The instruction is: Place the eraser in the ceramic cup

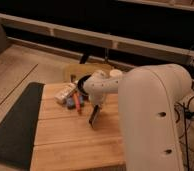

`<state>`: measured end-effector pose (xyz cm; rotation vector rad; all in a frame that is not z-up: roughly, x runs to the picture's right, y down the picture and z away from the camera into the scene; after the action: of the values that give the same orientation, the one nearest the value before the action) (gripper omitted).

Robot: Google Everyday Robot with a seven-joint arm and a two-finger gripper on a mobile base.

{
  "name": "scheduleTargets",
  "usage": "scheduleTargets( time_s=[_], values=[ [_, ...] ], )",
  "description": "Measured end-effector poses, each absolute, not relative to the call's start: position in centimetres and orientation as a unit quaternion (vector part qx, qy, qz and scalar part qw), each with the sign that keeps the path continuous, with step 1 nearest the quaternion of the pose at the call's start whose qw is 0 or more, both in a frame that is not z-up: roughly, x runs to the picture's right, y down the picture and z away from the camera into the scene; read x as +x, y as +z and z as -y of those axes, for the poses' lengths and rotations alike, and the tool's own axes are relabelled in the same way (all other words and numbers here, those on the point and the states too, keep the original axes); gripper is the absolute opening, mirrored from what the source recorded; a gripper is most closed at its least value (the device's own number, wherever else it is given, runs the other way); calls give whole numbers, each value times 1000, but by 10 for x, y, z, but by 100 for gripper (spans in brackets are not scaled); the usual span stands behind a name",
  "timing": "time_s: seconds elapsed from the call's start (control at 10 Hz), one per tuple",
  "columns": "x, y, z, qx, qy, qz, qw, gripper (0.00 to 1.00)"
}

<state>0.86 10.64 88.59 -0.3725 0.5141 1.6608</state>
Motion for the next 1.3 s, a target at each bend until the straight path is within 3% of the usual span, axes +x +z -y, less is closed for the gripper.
scheduleTargets(
  time_s=[0.3, 0.8, 1.3],
  values=[
    [13, 853, -34, -84, 717, -206, 661, 0],
    [76, 815, 138, 106, 716, -205, 658, 0],
    [83, 811, 151, 121, 715, -208, 657, 0]
  ],
)
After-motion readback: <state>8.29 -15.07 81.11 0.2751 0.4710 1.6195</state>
